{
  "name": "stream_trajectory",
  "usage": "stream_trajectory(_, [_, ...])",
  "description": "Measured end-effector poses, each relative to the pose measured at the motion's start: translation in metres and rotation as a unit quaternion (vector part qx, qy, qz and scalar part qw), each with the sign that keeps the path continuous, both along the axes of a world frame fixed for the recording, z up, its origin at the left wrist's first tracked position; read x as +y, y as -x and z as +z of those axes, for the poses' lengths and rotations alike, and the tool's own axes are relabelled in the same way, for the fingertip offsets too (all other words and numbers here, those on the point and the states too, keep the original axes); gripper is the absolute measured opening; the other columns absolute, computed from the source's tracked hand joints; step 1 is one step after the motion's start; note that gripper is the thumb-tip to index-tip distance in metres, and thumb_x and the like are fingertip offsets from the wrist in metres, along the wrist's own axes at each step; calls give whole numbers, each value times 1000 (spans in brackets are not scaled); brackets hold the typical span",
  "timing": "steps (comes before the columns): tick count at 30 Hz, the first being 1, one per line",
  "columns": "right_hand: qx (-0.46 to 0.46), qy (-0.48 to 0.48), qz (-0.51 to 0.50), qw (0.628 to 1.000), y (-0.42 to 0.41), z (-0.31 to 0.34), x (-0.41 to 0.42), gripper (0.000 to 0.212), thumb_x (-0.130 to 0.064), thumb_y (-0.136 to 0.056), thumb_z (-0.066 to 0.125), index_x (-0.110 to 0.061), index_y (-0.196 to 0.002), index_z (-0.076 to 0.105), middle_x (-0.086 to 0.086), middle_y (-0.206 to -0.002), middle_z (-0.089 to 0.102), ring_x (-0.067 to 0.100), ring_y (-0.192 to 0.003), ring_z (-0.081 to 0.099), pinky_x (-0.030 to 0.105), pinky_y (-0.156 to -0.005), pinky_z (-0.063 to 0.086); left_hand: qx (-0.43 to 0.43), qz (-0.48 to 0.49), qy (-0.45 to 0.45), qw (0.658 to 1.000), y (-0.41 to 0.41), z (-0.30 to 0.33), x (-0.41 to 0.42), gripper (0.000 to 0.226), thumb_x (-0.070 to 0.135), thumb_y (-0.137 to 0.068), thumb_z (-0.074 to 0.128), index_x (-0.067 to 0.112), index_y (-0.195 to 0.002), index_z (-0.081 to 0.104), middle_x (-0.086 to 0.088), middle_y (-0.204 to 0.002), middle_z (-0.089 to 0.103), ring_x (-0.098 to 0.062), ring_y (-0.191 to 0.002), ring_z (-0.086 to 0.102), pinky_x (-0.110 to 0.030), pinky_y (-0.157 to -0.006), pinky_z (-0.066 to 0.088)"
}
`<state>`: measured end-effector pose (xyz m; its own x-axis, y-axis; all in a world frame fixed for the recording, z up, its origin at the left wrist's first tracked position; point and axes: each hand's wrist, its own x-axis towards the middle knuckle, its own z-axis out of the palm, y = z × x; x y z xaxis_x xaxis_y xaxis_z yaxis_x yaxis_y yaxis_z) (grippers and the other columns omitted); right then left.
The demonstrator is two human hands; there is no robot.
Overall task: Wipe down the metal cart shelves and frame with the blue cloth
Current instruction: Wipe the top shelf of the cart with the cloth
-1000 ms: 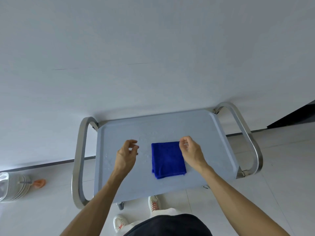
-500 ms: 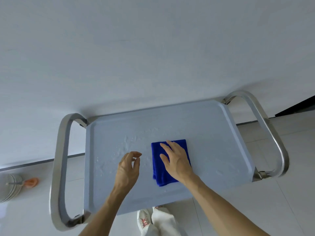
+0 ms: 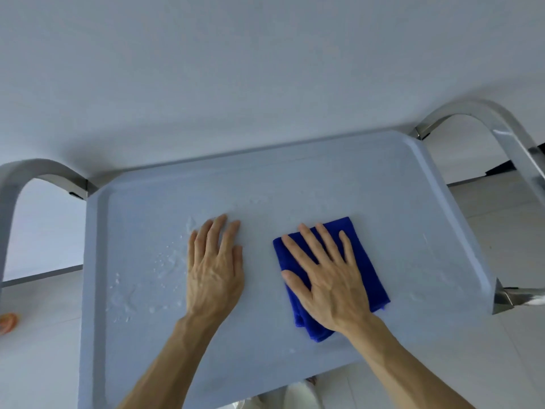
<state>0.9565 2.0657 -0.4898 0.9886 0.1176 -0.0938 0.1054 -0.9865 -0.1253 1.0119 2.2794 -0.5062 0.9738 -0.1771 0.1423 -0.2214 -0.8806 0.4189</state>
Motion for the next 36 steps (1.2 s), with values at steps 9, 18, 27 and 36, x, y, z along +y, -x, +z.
stream_trajectory(9, [-24, -17, -96, 995, -87, -8, -73, 64, -63, -99, 22, -27, -151, 31, -5, -161, 31, 20, -151, 22, 52, -123, 13, 55, -7, -58, 997, -20, 4, -67, 50, 39, -98, 35, 19, -143, 48, -9, -154, 40, -39, -143, 33, -64, -114, 21])
stream_trajectory(18, [-50, -15, -73, 996, -101, -11, -73, 69, -64, -95, 34, -26, -152, 39, 4, -162, 31, 30, -149, 26, 61, -119, 15, 79, 10, -169, 982, -21, -13, -77, 57, 50, -101, 19, 35, -156, 19, 1, -164, 17, -34, -151, 8, -64, -117, 6])
stream_trajectory(27, [5, -4, 55, 998, -10, -7, -123, 61, -62, -99, 34, -34, -154, 33, -6, -164, 25, 21, -152, 20, 56, -119, 21, 107, 18, -178, 978, -22, -10, -80, 58, 53, -101, 12, 38, -156, 10, 4, -165, 10, -29, -152, 2, -60, -119, 4])
stream_trajectory(36, [-24, 3, -93, 995, -115, -16, -105, 72, -65, -96, 27, -27, -156, 26, 4, -165, 22, 31, -153, 14, 62, -120, 10, 111, 25, -179, 977, -21, -7, -81, 58, 54, -100, 12, 39, -156, 11, 5, -165, 10, -29, -152, 3, -58, -120, 1])
